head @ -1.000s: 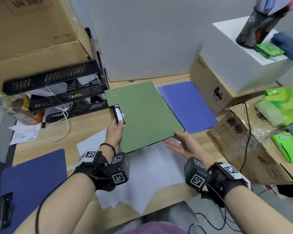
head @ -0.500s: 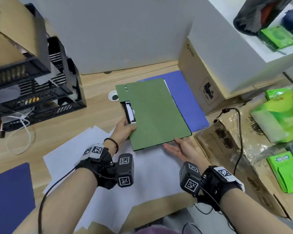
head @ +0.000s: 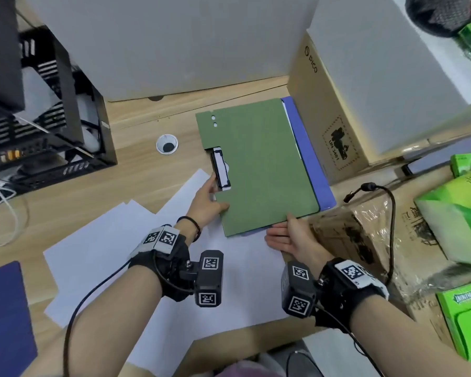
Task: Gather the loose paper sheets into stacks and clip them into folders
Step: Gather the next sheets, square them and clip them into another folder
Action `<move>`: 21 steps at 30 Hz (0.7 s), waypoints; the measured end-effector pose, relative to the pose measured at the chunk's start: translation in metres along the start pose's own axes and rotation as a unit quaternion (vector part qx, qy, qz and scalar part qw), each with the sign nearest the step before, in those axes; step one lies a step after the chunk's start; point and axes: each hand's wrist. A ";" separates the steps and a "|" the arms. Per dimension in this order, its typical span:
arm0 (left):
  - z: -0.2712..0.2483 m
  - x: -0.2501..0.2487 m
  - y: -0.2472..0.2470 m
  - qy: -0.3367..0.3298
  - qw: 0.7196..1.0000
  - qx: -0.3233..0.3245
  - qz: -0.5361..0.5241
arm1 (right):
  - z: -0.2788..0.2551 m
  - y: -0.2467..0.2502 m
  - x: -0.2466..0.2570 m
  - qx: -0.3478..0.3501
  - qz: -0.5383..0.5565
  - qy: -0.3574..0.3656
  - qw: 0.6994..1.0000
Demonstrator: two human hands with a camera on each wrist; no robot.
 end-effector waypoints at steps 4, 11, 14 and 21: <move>0.007 -0.005 -0.010 -0.010 0.998 0.016 0.052 | 0.001 0.006 0.000 -0.015 -0.016 -0.012 1.000; 0.010 -0.007 -0.014 0.013 0.991 0.063 0.116 | -0.010 0.012 -0.012 -0.005 0.049 0.059 0.997; -0.003 -0.004 0.003 0.007 0.982 0.103 0.159 | -0.016 0.012 -0.019 0.008 0.017 0.064 0.998; -0.042 0.066 0.093 -0.001 0.975 -0.088 0.205 | -0.040 -0.019 -0.033 0.040 -0.213 0.154 0.964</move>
Point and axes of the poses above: each hand's wrist, its own z-axis towards the middle knuckle, its own y-axis out of the back of the hand, x = y × z, and after that the axes turned 5 degrees about y, right-handed
